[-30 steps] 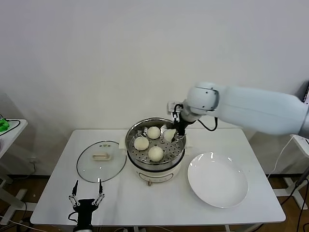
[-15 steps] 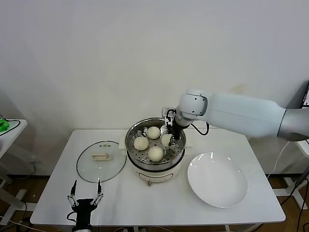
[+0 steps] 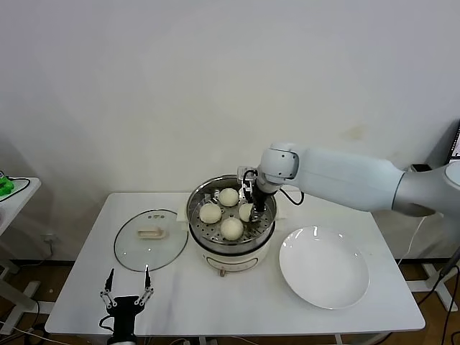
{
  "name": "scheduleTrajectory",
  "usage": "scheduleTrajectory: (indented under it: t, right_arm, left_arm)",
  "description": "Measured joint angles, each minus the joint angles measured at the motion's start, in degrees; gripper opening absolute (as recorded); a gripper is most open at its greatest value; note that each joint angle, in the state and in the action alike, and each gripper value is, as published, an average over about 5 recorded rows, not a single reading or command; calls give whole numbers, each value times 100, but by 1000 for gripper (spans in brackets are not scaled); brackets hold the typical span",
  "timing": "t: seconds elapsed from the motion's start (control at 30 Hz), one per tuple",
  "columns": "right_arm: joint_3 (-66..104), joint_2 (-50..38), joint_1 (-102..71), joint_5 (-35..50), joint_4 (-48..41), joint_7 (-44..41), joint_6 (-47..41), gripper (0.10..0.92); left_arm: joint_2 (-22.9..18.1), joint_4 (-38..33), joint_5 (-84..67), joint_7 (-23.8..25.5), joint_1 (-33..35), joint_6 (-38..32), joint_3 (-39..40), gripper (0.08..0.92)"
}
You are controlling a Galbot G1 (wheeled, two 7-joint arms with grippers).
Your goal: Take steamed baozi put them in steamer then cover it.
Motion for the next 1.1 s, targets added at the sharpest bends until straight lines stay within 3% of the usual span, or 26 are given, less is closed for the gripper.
scheduleTrajectory:
  t: [0.3, 0.7, 1.1]
  right_arm:
    - [57, 10, -106, -166, -88, -18, 17, 532]
    - [69, -146, 26, -144, 86, -23, -41, 812]
    - [322, -691, 398, 49, 627, 228, -13, 823]
  left_arm:
    - [1, 18, -5, 0, -12, -2, -1, 823]
    - [-1, 13, -4, 0, -8, 8, 4, 823]
    - [100, 25, -222, 4, -75, 210, 8, 823]
